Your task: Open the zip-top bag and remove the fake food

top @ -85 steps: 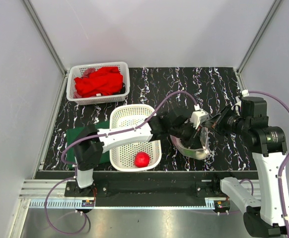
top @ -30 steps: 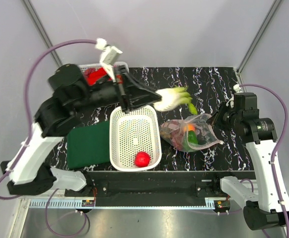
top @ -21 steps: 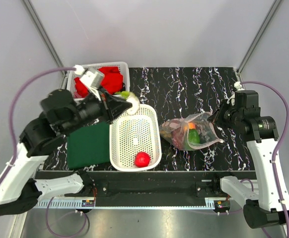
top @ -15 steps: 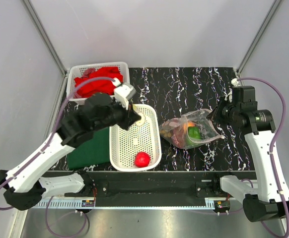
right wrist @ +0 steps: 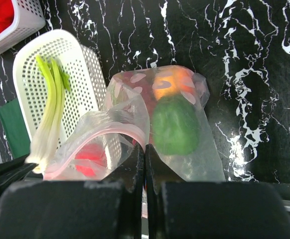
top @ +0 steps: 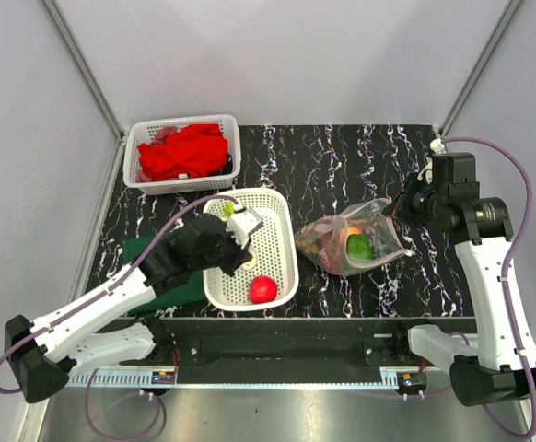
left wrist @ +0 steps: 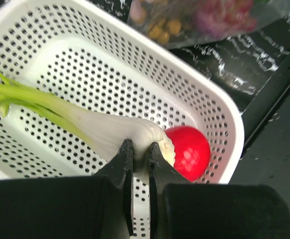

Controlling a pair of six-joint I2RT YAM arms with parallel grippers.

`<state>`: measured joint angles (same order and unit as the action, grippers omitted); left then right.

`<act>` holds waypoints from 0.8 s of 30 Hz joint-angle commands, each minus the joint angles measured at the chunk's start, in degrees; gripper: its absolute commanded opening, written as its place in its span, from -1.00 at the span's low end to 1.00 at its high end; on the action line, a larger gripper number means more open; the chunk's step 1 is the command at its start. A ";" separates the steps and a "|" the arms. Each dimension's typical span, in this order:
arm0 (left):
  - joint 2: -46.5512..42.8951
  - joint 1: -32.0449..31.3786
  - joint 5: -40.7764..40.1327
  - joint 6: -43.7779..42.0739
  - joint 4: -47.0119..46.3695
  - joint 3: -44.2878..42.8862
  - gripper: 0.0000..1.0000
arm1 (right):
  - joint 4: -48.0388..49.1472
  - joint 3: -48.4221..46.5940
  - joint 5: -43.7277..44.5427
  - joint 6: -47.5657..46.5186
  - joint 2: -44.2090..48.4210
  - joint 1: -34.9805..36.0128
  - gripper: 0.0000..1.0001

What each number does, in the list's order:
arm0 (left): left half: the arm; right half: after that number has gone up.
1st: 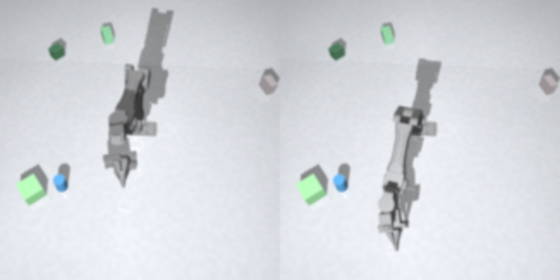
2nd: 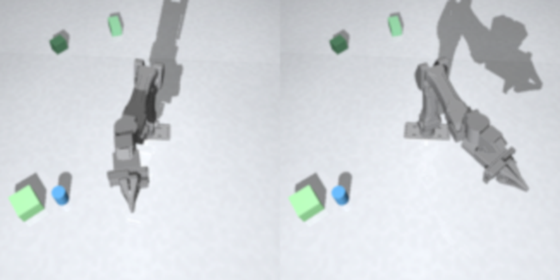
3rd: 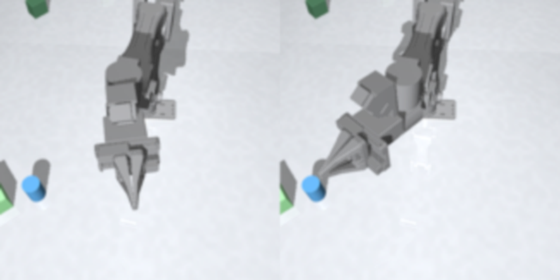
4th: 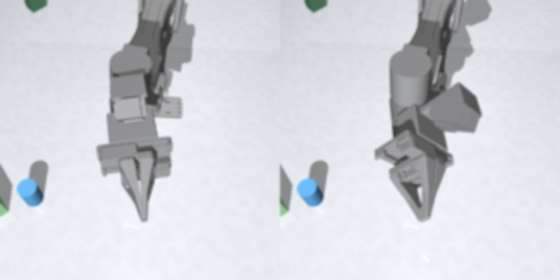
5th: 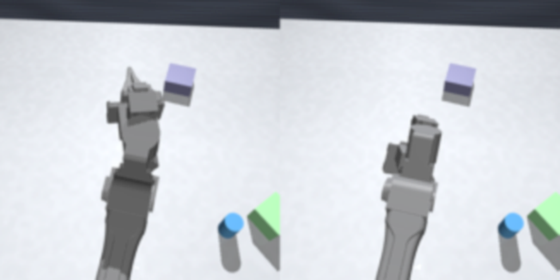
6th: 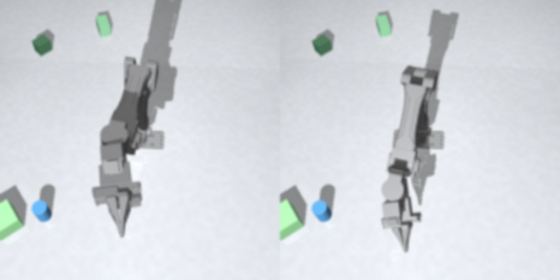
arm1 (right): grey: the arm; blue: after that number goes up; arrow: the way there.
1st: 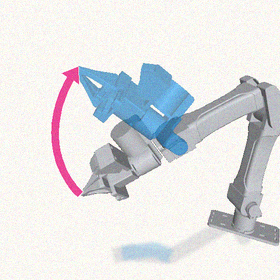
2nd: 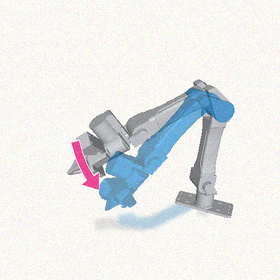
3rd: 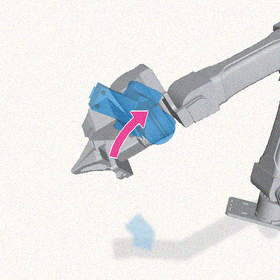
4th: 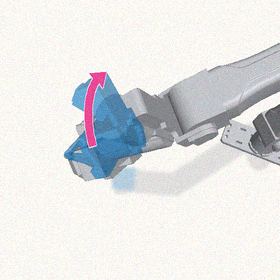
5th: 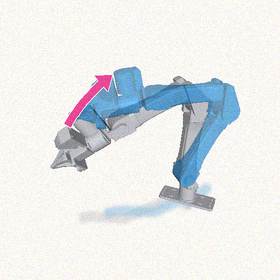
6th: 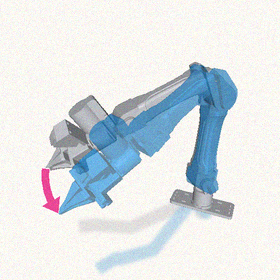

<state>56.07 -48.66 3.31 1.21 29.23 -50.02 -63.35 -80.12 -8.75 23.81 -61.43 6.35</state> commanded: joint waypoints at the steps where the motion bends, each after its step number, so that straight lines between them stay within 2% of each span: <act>1: -3.43 0.41 -6.53 -3.07 -7.00 5.97 -0.89 | 1.56 -1.71 -3.54 -1.13 0.96 0.07 -1.00; 3: -3.69 0.41 -8.05 -1.31 -4.72 6.43 -0.45 | 0.78 -2.23 -5.21 -2.10 0.70 0.15 -1.00; 4: -4.56 0.41 -9.88 0.18 -3.32 5.99 0.04 | 0.86 -2.32 -5.74 -2.45 0.96 0.15 -1.00; 5: -5.35 0.41 -10.60 0.72 -2.44 6.25 0.22 | 1.04 -1.89 -6.10 -2.54 1.22 0.15 -1.00; 7: -7.19 0.41 -11.13 1.42 -0.85 5.90 0.40 | 1.30 -1.19 -7.41 -2.37 1.75 0.15 -1.00; 9: -8.08 0.41 -11.05 3.00 1.87 3.45 0.70 | 1.39 -0.83 -9.43 -1.32 2.28 0.15 -1.00; 11: -8.70 0.41 -8.68 4.05 3.36 0.56 0.77 | 1.57 0.13 -10.14 -0.87 3.15 -0.02 -1.00; 14: -7.48 0.24 -3.67 7.22 3.81 -4.80 0.74 | 0.25 0.49 -11.11 -0.44 2.72 0.15 -1.00; 16: -5.46 -0.20 2.03 11.34 2.24 -7.97 0.57 | 0.07 0.66 -12.42 0.62 2.63 0.15 -1.00; 18: -1.69 -2.83 5.11 15.56 -3.90 -12.09 0.40 | 0.07 0.49 -13.48 1.15 2.54 0.07 -1.00; 22: 9.12 -11.17 3.46 17.86 -12.08 -24.22 0.23 | -0.81 -0.48 -16.03 2.99 1.40 0.15 -1.00; 24: 16.39 -14.52 1.62 17.33 -12.36 -28.80 0.16 | 0.16 0.22 -17.08 5.01 1.49 0.07 -1.00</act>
<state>62.98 -57.98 4.19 15.79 25.96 -69.80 -63.92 -79.48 -21.58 25.30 -59.81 6.35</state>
